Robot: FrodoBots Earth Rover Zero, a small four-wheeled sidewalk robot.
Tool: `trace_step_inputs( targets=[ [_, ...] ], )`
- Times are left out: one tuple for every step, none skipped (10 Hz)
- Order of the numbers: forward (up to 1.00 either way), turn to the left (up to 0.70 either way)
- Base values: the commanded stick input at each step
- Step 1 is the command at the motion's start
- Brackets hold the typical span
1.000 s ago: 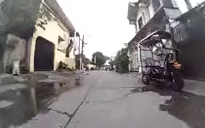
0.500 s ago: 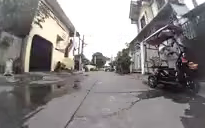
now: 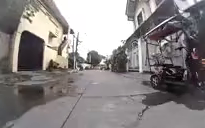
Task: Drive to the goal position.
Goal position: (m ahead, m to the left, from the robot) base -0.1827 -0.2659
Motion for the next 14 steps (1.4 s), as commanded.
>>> trace_step_inputs(
  targets=[
    [1.0,-0.37],
    [1.0,-0.4],
    [1.0,-0.4],
    [1.0,-0.4],
    [1.0,-0.25],
    [1.0,0.0],
    [1.0,0.0],
    [1.0,0.0],
    [1.0,0.0],
    [1.0,0.0],
    [1.0,0.0],
    [1.0,0.0],
    [1.0,0.0],
    [1.0,0.0]
  ],
)
